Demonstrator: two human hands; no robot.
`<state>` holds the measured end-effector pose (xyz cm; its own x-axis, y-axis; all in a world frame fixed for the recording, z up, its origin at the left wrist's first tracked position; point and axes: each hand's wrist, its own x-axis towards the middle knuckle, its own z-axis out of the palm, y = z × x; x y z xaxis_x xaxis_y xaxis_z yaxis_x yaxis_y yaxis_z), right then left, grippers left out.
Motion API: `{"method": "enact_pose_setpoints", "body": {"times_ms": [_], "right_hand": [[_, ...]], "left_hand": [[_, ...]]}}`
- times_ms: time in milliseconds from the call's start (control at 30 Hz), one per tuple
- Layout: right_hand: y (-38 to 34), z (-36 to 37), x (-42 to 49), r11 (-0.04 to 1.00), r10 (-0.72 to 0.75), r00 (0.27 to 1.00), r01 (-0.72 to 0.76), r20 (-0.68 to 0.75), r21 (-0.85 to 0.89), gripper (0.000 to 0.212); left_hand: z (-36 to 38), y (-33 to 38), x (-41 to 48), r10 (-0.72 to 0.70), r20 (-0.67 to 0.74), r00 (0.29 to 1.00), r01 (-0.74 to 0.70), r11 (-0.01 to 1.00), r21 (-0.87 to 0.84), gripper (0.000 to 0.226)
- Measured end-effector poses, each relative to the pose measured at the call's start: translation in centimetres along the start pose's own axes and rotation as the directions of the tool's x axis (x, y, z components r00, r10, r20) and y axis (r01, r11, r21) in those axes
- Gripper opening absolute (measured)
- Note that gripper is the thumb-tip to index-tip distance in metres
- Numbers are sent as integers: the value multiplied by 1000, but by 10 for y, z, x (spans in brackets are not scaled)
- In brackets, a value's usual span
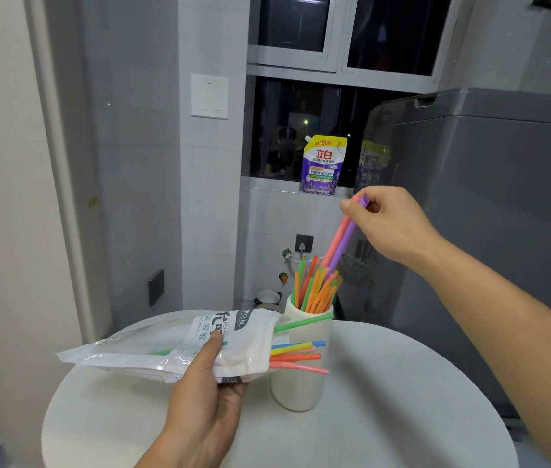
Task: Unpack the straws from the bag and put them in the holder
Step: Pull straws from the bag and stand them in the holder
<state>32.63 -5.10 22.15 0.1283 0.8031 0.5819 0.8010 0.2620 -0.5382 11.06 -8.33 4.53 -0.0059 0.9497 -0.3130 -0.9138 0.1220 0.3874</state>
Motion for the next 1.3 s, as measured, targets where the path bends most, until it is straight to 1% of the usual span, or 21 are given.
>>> {"method": "enact_pose_setpoints", "body": {"times_ms": [133, 300, 500, 733, 800, 933, 1033, 1167, 1233, 1267, 1300], "right_hand": [[-2, 3, 2, 1000, -9, 1000, 9, 2, -16, 25], [1, -1, 6, 1000, 16, 998, -15, -61, 11, 23], [5, 8, 3, 1000, 6, 1000, -6, -22, -17, 26], [1, 4, 6, 999, -6, 997, 3, -71, -42, 24], [3, 7, 5, 999, -8, 999, 6, -44, -44, 24], [9, 20, -3, 994, -10, 997, 19, 81, -105, 31], [15, 30, -9, 993, 10, 993, 4, 119, -122, 34], [24, 39, -15, 985, 61, 974, -22, 220, -174, 51], [24, 40, -17, 979, 75, 969, -26, 235, -202, 49], [23, 40, -17, 982, 72, 970, -27, 232, -189, 45], [22, 41, -18, 988, 66, 970, -29, 236, -155, 45]], "left_hand": [[3, 0, -3, 0, -11, 1000, 0, 1000, 19, 39], [2, 3, -3, -14, -11, 1000, 15, 1000, 17, 40], [3, 1, -3, -25, -20, 999, 25, 1000, 18, 41], [1, 3, -2, -23, -12, 1000, 24, 1000, 11, 40], [1, 2, -1, -30, -12, 999, 30, 999, 14, 39], [-1, 1, -1, -34, -9, 999, 34, 999, 30, 40], [-2, 2, 0, -30, -9, 1000, 30, 999, 40, 40], [-1, 3, -1, -32, -8, 999, 32, 998, 44, 39], [-1, 2, -1, -35, -10, 999, 36, 998, 47, 38], [-1, 2, -2, -36, -10, 999, 36, 998, 48, 38], [-1, 2, -2, -35, -8, 999, 36, 998, 48, 38]]}}
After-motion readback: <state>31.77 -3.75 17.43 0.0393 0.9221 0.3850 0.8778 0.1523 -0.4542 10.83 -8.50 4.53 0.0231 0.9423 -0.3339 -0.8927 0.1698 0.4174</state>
